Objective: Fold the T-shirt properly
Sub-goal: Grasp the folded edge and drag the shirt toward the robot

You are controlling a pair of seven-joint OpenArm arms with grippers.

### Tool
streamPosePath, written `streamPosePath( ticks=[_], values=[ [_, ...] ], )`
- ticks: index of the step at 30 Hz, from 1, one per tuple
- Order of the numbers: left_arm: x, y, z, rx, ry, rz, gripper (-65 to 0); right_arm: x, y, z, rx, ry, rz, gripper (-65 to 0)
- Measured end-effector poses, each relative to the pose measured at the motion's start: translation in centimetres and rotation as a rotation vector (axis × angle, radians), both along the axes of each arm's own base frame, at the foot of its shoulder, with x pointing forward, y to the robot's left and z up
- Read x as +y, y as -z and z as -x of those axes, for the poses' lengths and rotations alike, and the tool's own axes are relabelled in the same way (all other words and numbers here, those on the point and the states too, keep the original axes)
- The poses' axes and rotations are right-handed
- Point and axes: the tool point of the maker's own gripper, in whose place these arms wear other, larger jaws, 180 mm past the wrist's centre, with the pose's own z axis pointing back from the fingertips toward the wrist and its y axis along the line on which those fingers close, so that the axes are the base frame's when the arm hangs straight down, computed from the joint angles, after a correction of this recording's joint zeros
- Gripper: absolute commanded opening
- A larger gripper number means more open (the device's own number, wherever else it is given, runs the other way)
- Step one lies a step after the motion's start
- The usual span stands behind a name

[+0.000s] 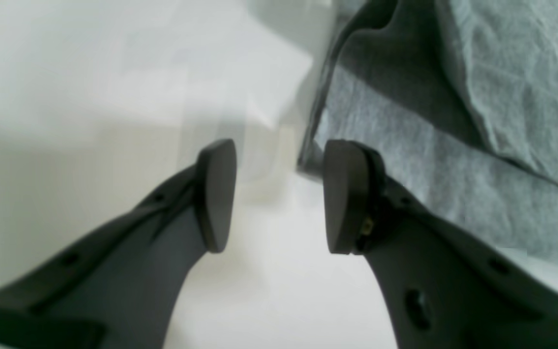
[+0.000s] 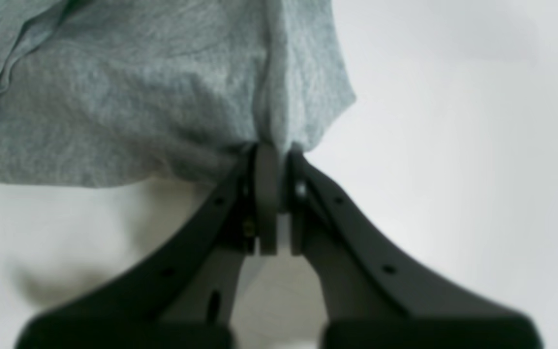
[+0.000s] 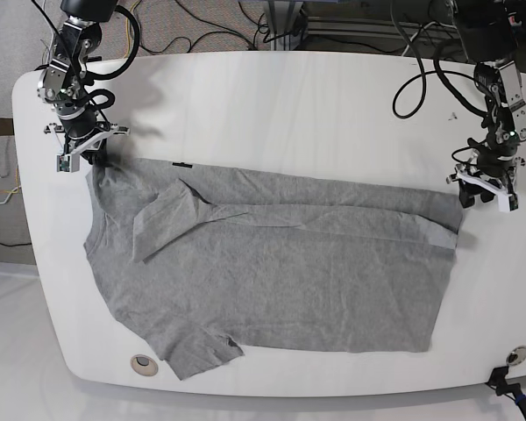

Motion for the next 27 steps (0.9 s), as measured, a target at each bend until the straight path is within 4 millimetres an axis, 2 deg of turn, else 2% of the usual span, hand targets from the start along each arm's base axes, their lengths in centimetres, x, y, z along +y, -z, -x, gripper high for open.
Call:
streamPosePath(
  ticks=[3, 17, 19, 22, 27],
  values=[
    [-0.5, 1.1, -0.1, 0.016, 0.008, 0.012, -37.3, 0.0, 0.0, 0.0, 0.001, 0.0, 0.0, -65.0],
    [-2.4, 1.6, -0.9, -0.024, 0.03, 0.035, -39.0, 0.0, 0.0, 0.1, 0.001, -0.001, 0.0, -65.0],
    [-2.6, 1.6, -0.9, -0.029, 0.029, 0.04, -47.3, 0.0, 0.0, 0.0, 0.001, -0.001, 0.0, -65.0],
    [-3.0, 1.8, -0.9, -0.028, 0.03, 0.05, -65.0, 0.1, 0.0, 0.0, 0.001, -0.002, 0.0, -65.0],
    [-3.2, 1.9, -0.9, -0.024, 0.032, 0.056, -65.0, 0.1, 0.0, 0.0, 0.001, -0.002, 0.0, -65.0]
  ],
)
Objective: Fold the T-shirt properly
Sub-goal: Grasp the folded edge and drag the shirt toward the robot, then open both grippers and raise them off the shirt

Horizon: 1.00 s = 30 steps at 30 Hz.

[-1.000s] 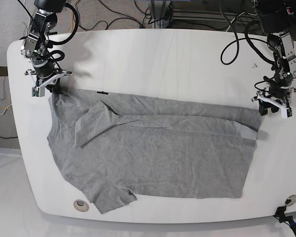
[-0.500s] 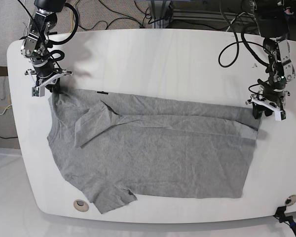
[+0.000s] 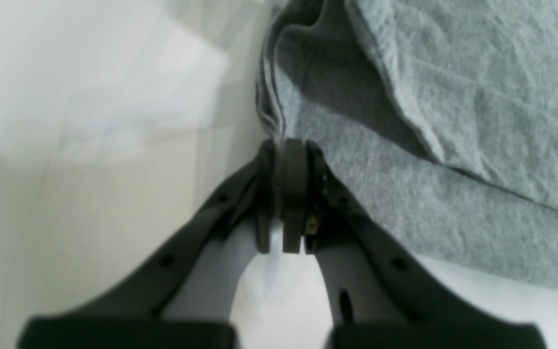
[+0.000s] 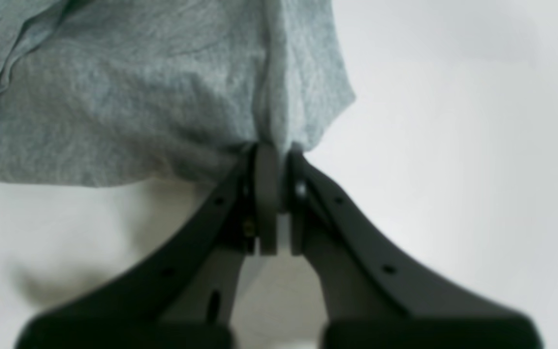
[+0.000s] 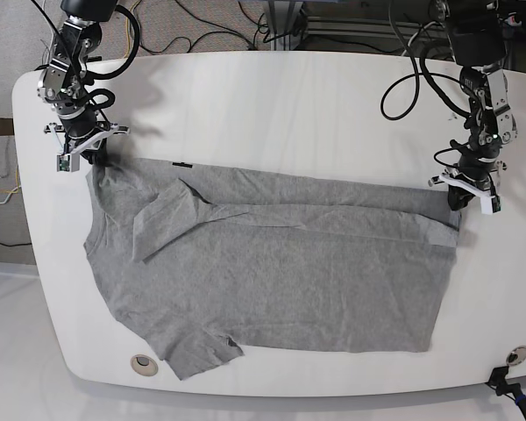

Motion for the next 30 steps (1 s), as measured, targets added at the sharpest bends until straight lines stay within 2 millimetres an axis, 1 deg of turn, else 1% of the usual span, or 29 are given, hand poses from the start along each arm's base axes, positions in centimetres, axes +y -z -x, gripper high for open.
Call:
streamPosePath(
  ticks=[3, 7, 11, 17, 20, 26, 30],
  values=[
    [0.1, 0.1, 0.2, 0.005, 0.0, -0.001, -65.0, 0.0, 0.0, 0.0, 0.001, 0.0, 0.0, -65.0],
    [0.1, 0.9, 2.0, 0.017, 0.006, -0.001, -65.0, 0.1, 0.3, 0.7, 0.006, -0.001, -0.002, -65.0],
    [0.0, 1.0, 3.8, 0.02, 0.014, -0.013, -65.0, 0.2, 0.6, 2.4, 0.02, -0.007, 0.001, -65.0],
    [-0.2, 1.3, 7.5, 0.037, 0.034, -0.033, -65.0, 1.2, 0.5, 5.4, 0.046, -0.023, 0.014, -65.0],
    [-0.1, 1.4, 10.0, 0.062, 0.043, -0.049, -65.0, 1.6, 0.6, 6.8, 0.06, -0.026, 0.018, -65.0],
    [1.5, 1.0, 14.3, 0.106, 0.014, -0.088, -65.0, 2.3, 0.4, 9.6, 0.103, -0.059, 0.036, -65.0],
    [2.3, 0.7, 16.4, 0.139, 0.014, -0.119, -65.0, 2.6, 0.3, 11.3, 0.129, -0.075, 0.045, -65.0]
  ],
)
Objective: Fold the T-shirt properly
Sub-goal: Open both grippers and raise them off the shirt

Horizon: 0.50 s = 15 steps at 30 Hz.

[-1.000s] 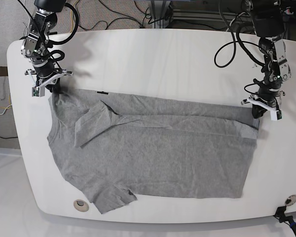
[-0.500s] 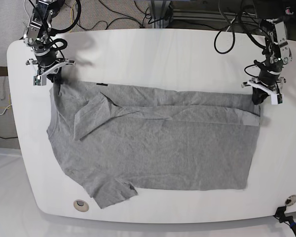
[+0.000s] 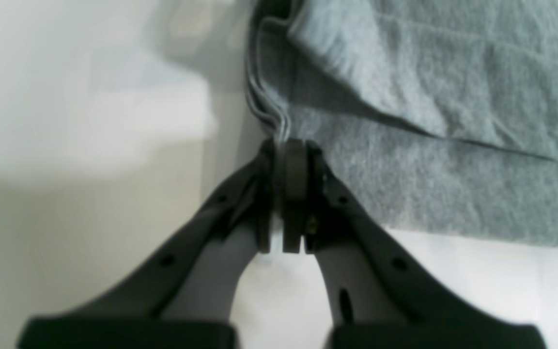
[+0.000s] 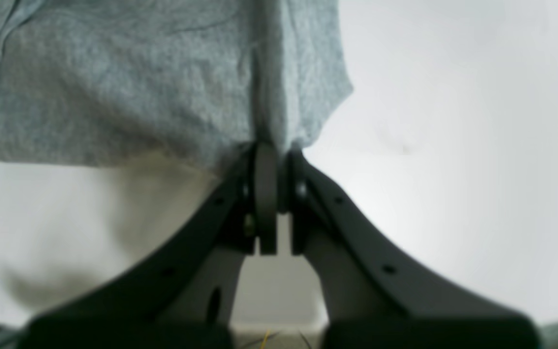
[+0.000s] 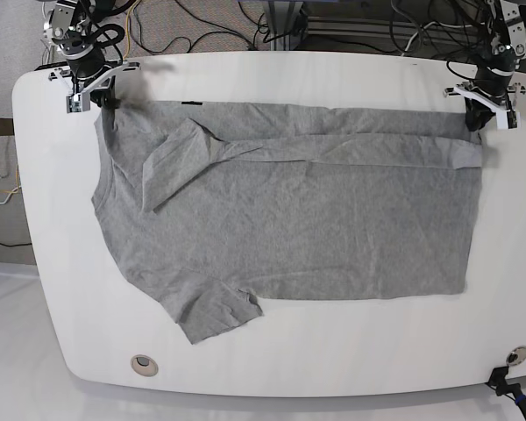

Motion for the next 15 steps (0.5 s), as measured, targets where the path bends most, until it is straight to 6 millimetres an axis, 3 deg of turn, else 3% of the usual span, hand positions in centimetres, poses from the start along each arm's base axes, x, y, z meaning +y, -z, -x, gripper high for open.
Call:
streamPosePath(
  ticks=[8, 15],
  values=[
    [1.2, -0.7, 3.5, 0.081, 0.016, -0.059, -65.0, 0.4, -0.3, 3.7, 0.071, -0.038, 0.027, -65.0],
    [1.1, -0.9, 4.2, 0.096, 0.026, -0.069, -65.0, 0.5, -0.4, 4.6, 0.09, -0.047, 0.031, -65.0]
  ],
)
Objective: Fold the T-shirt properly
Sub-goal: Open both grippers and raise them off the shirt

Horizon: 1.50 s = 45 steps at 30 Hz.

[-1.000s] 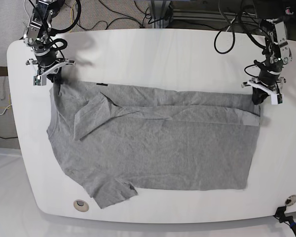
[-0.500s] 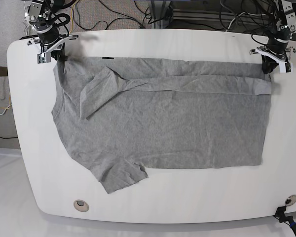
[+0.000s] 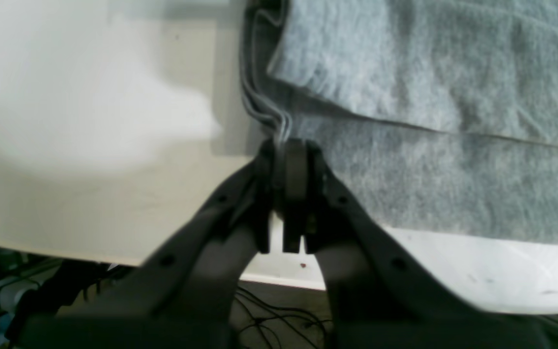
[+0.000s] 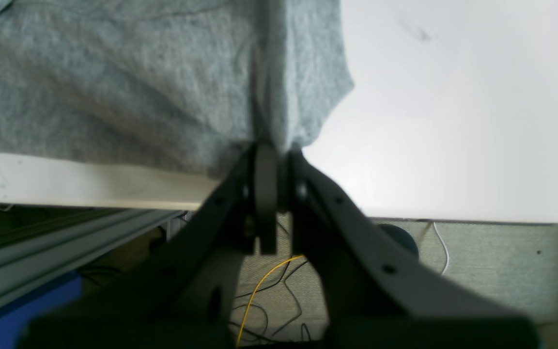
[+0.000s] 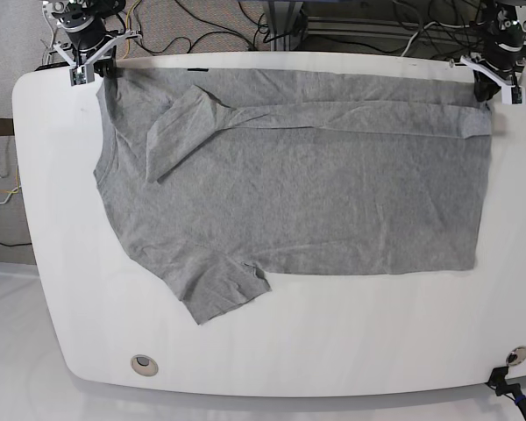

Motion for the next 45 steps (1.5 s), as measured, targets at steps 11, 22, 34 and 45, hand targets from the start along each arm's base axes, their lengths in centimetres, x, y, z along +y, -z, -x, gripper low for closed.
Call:
streamPosePath(
  ticks=[11, 22, 34, 45],
  values=[
    [0.3, -0.1, 0.2, 0.015, 0.017, -0.011, -65.0, -0.1, 0.0, -0.1, 0.0, -0.001, 0.003, -65.0],
    [0.4, -0.7, -0.1, 0.04, 0.047, -0.046, -46.4, -0.2, -0.3, -0.8, 0.002, -0.014, 0.026, -53.6],
    [-0.9, -4.5, -4.5, -0.087, 0.111, -0.082, -46.2, 1.2, -4.2, -3.8, -0.111, -0.077, 0.059, -39.5],
    [-6.0, -7.0, -9.6, -0.24, 0.184, -0.038, -46.4, 2.5, -7.3, -9.9, -0.29, -0.064, 0.036, -39.7]
  ],
)
